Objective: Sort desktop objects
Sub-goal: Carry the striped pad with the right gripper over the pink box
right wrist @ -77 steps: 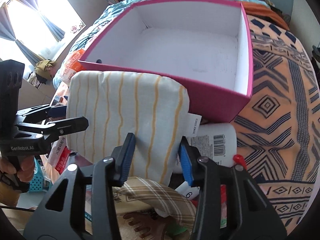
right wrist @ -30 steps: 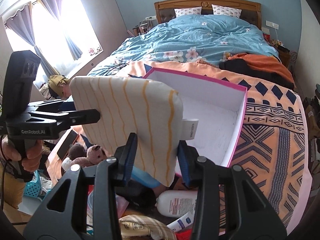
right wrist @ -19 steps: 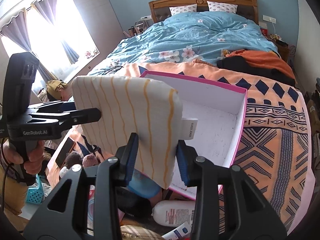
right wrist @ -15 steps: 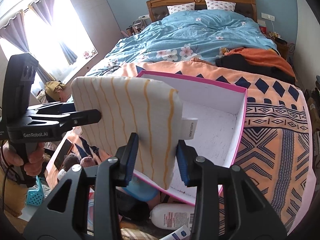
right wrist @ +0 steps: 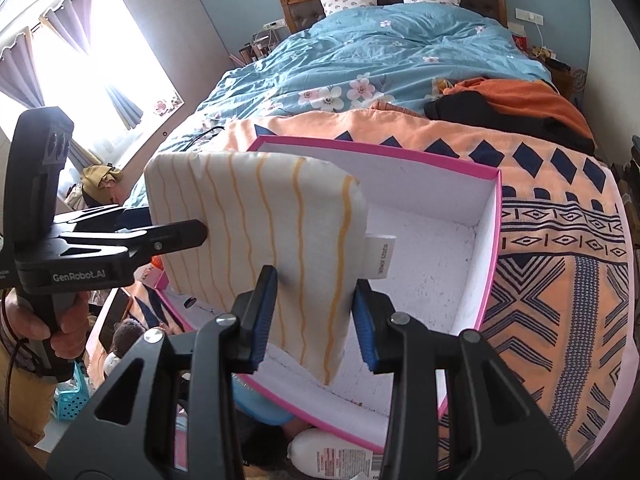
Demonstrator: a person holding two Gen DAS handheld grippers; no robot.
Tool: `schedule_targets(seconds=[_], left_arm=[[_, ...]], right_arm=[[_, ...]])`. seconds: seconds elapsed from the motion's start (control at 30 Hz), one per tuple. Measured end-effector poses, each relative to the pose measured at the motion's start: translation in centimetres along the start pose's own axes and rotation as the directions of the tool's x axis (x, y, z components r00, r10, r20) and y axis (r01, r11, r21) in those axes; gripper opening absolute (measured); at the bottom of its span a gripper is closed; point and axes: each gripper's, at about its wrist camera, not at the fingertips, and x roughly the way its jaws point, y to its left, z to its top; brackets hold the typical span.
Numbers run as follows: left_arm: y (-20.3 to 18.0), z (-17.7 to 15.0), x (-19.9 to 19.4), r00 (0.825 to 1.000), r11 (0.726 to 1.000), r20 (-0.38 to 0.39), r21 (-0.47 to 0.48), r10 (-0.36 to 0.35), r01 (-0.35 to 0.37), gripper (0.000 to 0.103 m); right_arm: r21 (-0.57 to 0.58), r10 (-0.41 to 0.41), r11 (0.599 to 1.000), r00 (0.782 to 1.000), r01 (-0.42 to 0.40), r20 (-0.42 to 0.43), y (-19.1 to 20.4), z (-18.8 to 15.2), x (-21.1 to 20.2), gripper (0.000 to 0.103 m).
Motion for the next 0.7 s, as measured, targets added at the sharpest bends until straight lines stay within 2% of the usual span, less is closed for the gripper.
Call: schedule_targets(seconds=[0.7], left_arm=[[0.0, 1.6, 4.4, 0.997, 0.999, -0.060, 0.006, 0.038, -0.038, 0.069]], right_arm=[[0.071, -0.021, 0.997, 0.998, 0.025, -0.054, -1.9, 0.7, 3.6, 0.040]])
